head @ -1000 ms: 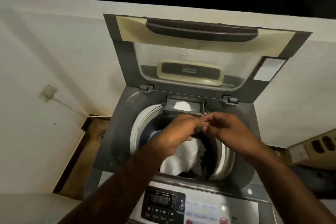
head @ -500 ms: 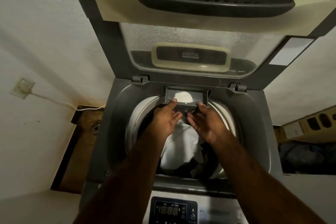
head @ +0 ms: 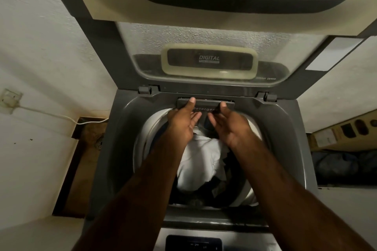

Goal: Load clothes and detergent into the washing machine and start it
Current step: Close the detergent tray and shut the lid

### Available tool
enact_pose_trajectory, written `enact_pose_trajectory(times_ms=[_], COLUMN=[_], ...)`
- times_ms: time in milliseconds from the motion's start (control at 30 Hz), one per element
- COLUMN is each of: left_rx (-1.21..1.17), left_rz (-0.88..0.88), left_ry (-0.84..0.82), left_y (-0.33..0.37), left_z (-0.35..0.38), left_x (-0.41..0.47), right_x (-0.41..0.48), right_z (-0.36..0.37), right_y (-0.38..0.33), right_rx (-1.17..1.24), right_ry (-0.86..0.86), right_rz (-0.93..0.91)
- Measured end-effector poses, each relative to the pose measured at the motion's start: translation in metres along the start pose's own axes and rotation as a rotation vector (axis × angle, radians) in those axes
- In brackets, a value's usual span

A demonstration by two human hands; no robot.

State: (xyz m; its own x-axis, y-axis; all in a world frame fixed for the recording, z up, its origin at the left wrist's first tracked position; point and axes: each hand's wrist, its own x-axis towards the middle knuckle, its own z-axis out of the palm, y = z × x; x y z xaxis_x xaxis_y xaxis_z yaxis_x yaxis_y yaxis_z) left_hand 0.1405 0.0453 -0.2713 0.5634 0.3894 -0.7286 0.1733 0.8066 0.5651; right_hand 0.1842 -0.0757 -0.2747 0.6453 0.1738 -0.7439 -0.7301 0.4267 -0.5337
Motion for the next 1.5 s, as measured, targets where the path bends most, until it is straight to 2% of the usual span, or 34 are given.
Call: enact_pose_trajectory(times_ms=[267, 400, 533, 667, 800, 867, 933, 1033, 1100, 1133, 1167, 1200, 1267, 1367, 1433, 1500], left_rx=[-0.029, 0.112, 0.313, 0.550, 0.571, 0.505, 0.552, 0.850, 1.077, 1.185, 1.266, 1.336, 1.505, 1.712, 1.731, 1.696], left_rz=[0.001, 0.005, -0.033, 0.039, 0.102, 0.230, 0.482, 1.107, 1.591, 1.787, 1.900, 1.928, 1.824, 1.703, 1.725, 1.731], left_ry=[-0.010, 0.031, -0.007, -0.025, -0.115, -0.233, -0.317, -0.290, -0.183, -0.113, -0.047, 0.008, 0.065, 0.098, 0.100, 0.081], left_y=[0.005, 0.004, 0.008, 0.020, 0.041, 0.058, 0.076, 0.100, 0.113, 0.119, 0.125, 0.131, 0.141, 0.145, 0.145, 0.144], left_z=[0.003, 0.005, 0.003, -0.001, 0.004, 0.010, 0.018, 0.033, 0.042, 0.048, 0.054, 0.060, 0.069, 0.071, 0.070, 0.070], left_x=[-0.001, -0.001, -0.009, -0.029, -0.072, -0.099, -0.127, -0.171, -0.192, -0.197, -0.201, -0.201, -0.200, -0.190, -0.186, -0.186], right_x=[0.008, 0.002, -0.008, -0.025, -0.056, -0.079, -0.105, -0.155, -0.189, -0.201, -0.211, -0.217, -0.218, -0.205, -0.196, -0.192], right_z=[0.006, 0.010, 0.007, 0.004, 0.008, 0.012, 0.018, 0.031, 0.042, 0.047, 0.053, 0.060, 0.073, 0.082, 0.079, 0.075], right_y=[-0.003, -0.002, -0.005, -0.018, -0.035, -0.046, -0.058, -0.078, -0.089, -0.093, -0.097, -0.101, -0.109, -0.114, -0.110, -0.110], right_rx=[0.014, -0.047, -0.227, -0.337, -0.356, -0.395, -0.533, -0.809, -0.935, -0.989, -1.053, -1.127, -1.294, -1.543, -1.671, -1.681], right_ry=[0.088, 0.122, 0.081, 0.080, 0.054, 0.050, 0.067, 0.075, 0.074, 0.083, 0.098, 0.130, 0.202, 0.281, 0.345, 0.382], right_rz=[-0.012, -0.038, -0.068, -0.102, -0.148, -0.304, -0.571, -1.005, -1.279, -1.407, -1.523, -1.609, -1.684, -1.649, -1.640, -1.681])
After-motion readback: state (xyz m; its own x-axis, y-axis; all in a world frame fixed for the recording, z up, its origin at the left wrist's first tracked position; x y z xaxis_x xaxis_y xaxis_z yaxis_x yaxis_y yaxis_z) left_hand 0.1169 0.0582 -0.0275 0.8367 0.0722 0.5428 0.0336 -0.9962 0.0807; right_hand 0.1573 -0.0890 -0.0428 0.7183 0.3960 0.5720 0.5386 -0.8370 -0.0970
